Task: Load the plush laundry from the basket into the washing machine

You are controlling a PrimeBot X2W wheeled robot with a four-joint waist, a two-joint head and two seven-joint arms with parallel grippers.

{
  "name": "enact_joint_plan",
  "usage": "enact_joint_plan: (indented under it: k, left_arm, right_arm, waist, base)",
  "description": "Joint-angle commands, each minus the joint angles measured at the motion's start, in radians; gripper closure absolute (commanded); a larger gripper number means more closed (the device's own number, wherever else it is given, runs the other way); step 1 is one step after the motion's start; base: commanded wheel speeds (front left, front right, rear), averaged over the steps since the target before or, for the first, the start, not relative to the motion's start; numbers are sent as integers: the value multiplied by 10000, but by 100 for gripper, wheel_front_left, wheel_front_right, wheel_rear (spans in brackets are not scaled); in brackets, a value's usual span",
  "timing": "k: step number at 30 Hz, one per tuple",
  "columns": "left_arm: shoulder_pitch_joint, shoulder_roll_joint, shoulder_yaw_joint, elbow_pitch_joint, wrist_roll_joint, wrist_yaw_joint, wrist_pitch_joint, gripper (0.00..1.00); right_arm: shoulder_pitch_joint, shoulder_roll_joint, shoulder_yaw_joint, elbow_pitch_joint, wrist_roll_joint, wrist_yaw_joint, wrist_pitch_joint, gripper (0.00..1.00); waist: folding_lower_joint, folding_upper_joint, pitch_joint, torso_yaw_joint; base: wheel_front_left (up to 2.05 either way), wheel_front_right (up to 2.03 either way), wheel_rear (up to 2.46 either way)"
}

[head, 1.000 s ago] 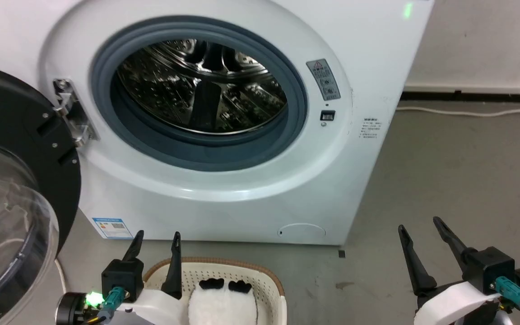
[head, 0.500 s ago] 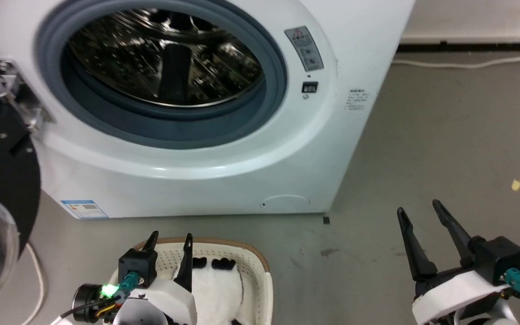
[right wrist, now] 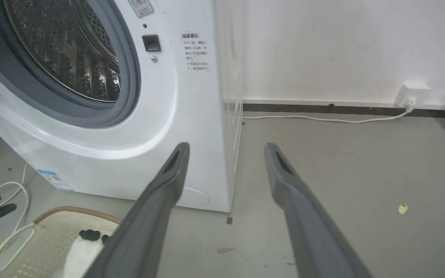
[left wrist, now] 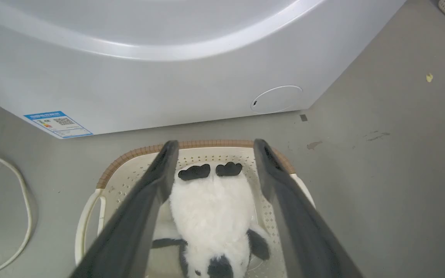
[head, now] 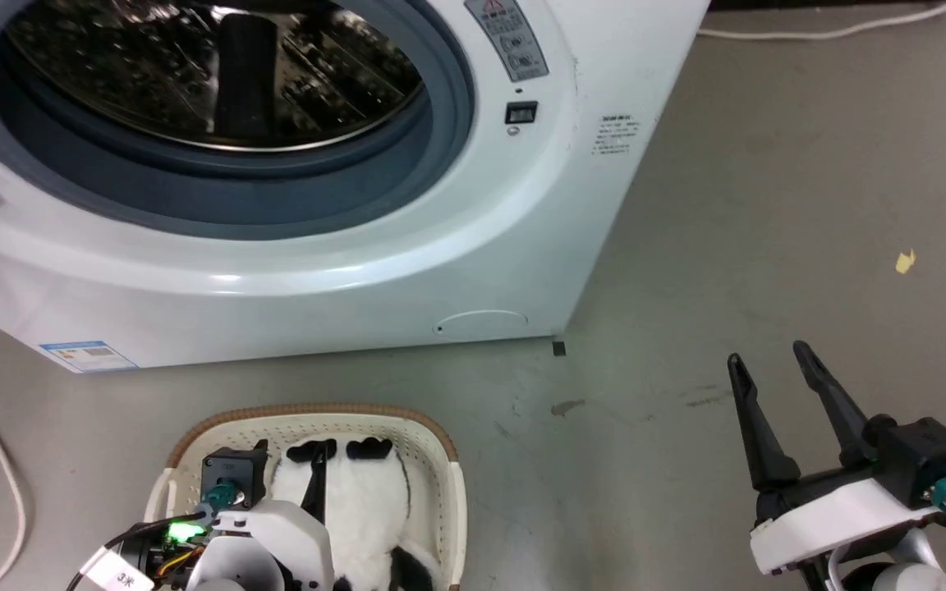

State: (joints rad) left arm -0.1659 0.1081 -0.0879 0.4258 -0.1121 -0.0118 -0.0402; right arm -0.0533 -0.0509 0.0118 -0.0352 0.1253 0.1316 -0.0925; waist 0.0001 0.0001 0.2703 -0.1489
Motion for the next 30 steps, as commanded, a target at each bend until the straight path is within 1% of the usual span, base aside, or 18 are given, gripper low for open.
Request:
enact_joint_plan:
  k: [1,7,14,17,24,30]
  left_arm:
    - [-253,100,-50,286,-107,-40,13,0]
    - [-692,242,-87,1067,-366,-47,100,0]
    - [-1196,369,-124,1960,-692,62,382,0]
    - [-1371,523,-137,2317,-813,167,446,0]
    - [-1853,865,-211,3084,-1094,215,614,0]
    - [-2386,1123,-373,3700,-1231,348,642,0]
  right_arm:
    - [-213,3,6,-95,98,-4,-115,0]
    - [-345,4,47,-138,241,-4,-240,0]
    - [-530,4,133,-184,433,-5,-387,0]
    - [-628,4,210,-164,634,-5,-449,0]
    - [-897,4,301,-227,928,-5,-595,0]
    - [-1107,5,353,-269,1135,-6,-720,0]
  waist:
    - [-1,-1,167,-109]
    - [-1,-1,593,-273]
    - [-1,-1,1115,-509]
    - [-1,-1,1375,-649]
    - [-1,-1,2015,-987]
    - [-1,-1,2577,-1248]
  base:
    - [0,0,0]
    - [0,0,0]
    - [0,0,0]
    - [0,0,0]
    - [0,0,0]
    - [0,0,0]
